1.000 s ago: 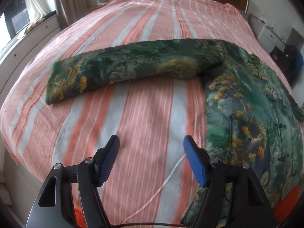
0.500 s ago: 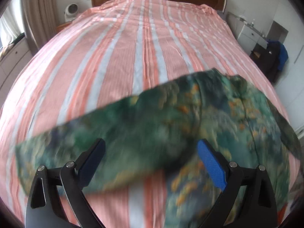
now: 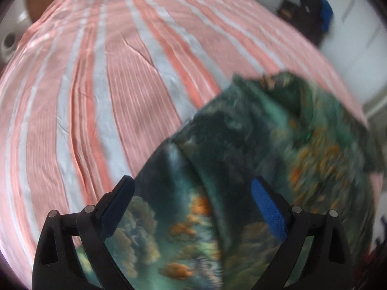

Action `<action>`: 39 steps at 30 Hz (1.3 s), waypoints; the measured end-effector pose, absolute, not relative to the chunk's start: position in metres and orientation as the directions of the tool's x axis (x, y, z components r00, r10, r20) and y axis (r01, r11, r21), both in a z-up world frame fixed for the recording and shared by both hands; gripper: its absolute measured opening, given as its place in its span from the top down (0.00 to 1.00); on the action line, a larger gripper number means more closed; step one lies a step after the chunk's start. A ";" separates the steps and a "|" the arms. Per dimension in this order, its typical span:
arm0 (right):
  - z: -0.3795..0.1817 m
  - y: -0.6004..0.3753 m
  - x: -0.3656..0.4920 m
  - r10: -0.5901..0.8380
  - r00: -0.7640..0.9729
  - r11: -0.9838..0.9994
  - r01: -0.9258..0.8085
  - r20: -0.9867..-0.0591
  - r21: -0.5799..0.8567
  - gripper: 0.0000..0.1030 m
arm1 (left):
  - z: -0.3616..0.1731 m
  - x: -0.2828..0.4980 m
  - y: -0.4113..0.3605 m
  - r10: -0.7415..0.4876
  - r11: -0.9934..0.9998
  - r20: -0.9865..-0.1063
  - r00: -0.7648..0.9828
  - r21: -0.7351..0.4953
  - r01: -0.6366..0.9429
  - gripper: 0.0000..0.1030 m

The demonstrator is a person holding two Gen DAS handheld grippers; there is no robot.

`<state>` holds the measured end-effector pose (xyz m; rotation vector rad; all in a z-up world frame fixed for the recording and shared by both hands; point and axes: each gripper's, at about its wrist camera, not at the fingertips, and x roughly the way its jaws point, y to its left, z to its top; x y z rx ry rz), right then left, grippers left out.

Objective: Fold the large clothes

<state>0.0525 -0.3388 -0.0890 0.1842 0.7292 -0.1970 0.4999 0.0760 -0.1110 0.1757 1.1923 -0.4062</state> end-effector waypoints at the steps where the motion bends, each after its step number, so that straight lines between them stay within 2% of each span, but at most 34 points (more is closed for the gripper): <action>1: -0.089 -0.336 0.049 -0.113 0.729 0.968 0.234 -0.675 0.090 0.02 | -0.121 0.501 0.079 -0.174 0.911 -0.938 0.300 -0.037 0.411 0.05; 3: -0.094 -0.330 0.054 -0.109 0.731 0.973 0.217 -0.674 0.077 0.02 | -0.143 0.505 0.088 -0.125 0.909 -0.958 0.257 -0.007 0.416 0.00; 8: -0.103 -0.313 0.063 -0.077 0.720 0.982 0.175 -0.690 0.073 0.02 | -0.170 0.509 0.109 -0.204 0.915 -0.968 0.148 -0.135 0.381 0.00; 11: -0.106 -0.310 0.066 -0.074 0.713 0.982 0.174 -0.697 0.073 0.02 | -0.170 0.510 0.112 -0.193 0.919 -0.969 0.152 -0.124 0.374 0.01; 13: -0.106 -0.309 0.065 -0.080 0.714 0.981 0.180 -0.695 0.072 0.02 | -0.163 0.507 0.108 -0.133 0.942 -0.970 0.202 -0.061 0.329 0.21; 14: -0.105 -0.309 0.065 -0.086 0.715 0.980 0.185 -0.693 0.069 0.02 | -0.158 0.503 0.105 -0.123 0.948 -0.968 0.218 -0.050 0.314 0.38; 15: -0.104 -0.309 0.064 -0.090 0.717 0.980 0.188 -0.691 0.067 0.02 | -0.154 0.498 0.103 -0.081 0.958 -0.968 0.239 -0.009 0.286 0.67; 16: -0.103 -0.309 0.064 -0.094 0.718 0.979 0.191 -0.689 0.066 0.02 | -0.150 0.494 0.103 -0.018 0.969 -0.965 0.261 0.047 0.241 0.78; 18: -0.101 -0.310 0.064 -0.102 0.720 0.977 0.202 -0.686 0.067 0.02 | -0.140 0.488 0.114 0.026 0.988 -0.960 0.279 0.066 0.136 0.90; 20: -0.097 -0.310 0.064 -0.103 0.726 0.976 0.207 -0.680 0.072 0.02 | -0.126 0.481 0.119 0.075 0.988 -0.941 0.330 0.115 0.103 0.92; 27: -0.075 -0.309 0.053 -0.138 0.766 0.982 0.189 -0.627 0.014 0.02 | -0.128 0.465 0.169 0.204 0.978 -0.918 0.341 0.208 -0.023 0.92; 31: -0.076 -0.312 0.053 -0.136 0.768 0.982 0.187 -0.625 0.016 0.02 | -0.134 0.457 0.176 0.203 0.977 -0.908 0.367 0.210 -0.020 0.88; 34: -0.078 -0.313 0.057 -0.122 0.761 0.982 0.186 -0.637 0.034 0.02 | -0.124 0.438 0.159 0.203 0.969 -0.889 0.410 0.244 0.050 0.48; 35: -0.079 -0.311 0.058 -0.112 0.759 0.983 0.181 -0.641 0.042 0.02 | -0.115 0.430 0.155 0.187 0.969 -0.884 0.429 0.237 0.066 0.25; 36: -0.080 -0.308 0.057 -0.099 0.759 0.984 0.172 -0.643 0.052 0.02 | -0.102 0.417 0.151 0.166 0.970 -0.869 0.466 0.228 0.080 0.14; 39: -0.083 -0.296 0.052 -0.065 0.760 0.988 0.140 -0.646 0.065 0.02 | -0.064 0.370 0.139 0.103 0.974 -0.836 0.539 0.194 0.115 0.10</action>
